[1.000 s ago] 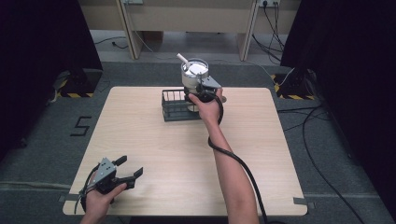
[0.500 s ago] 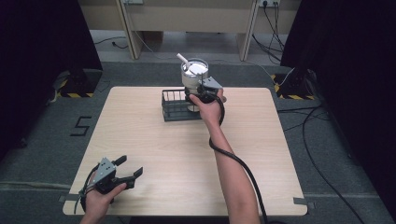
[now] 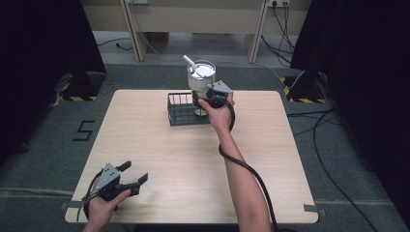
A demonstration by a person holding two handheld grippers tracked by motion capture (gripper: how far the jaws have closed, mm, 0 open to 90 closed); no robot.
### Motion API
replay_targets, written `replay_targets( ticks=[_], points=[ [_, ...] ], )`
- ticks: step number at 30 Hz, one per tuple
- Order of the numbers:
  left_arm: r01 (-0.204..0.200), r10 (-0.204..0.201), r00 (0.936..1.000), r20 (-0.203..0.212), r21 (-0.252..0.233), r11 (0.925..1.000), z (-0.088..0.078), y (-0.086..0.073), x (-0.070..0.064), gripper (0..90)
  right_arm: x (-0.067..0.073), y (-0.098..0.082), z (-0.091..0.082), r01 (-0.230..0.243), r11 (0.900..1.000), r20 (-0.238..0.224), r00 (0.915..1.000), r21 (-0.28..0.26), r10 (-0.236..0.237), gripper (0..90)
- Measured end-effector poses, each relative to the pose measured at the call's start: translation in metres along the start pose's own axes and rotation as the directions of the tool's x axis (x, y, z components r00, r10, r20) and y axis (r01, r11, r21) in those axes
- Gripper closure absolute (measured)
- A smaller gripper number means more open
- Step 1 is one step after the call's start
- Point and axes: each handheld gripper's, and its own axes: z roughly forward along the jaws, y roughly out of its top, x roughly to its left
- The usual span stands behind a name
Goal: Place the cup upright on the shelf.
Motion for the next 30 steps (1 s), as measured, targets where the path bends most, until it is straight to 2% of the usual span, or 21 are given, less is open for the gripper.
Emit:
replay_targets(
  ticks=[11,18,30],
  points=[
    [-0.005,0.005,1.0,-0.002,0.001,1.0,0.0,0.0,-0.001,15.2,-0.006,-0.003,-0.019,-0.024,1.0,0.008,0.9997,-0.01,0.024,14.2],
    [-0.006,0.006,1.0,-0.005,0.005,1.0,0.0,0.0,-0.001,15.2,-0.007,-0.005,-0.032,-0.018,1.0,-0.006,0.9998,-0.013,0.018,14.3],
    [-0.012,0.012,0.9999,-0.006,0.01,0.9999,0.001,-0.001,-0.002,15.2,-0.016,-0.008,-0.073,-0.007,0.999,-0.011,0.9999,-0.031,0.007,14.7]
  ],
)
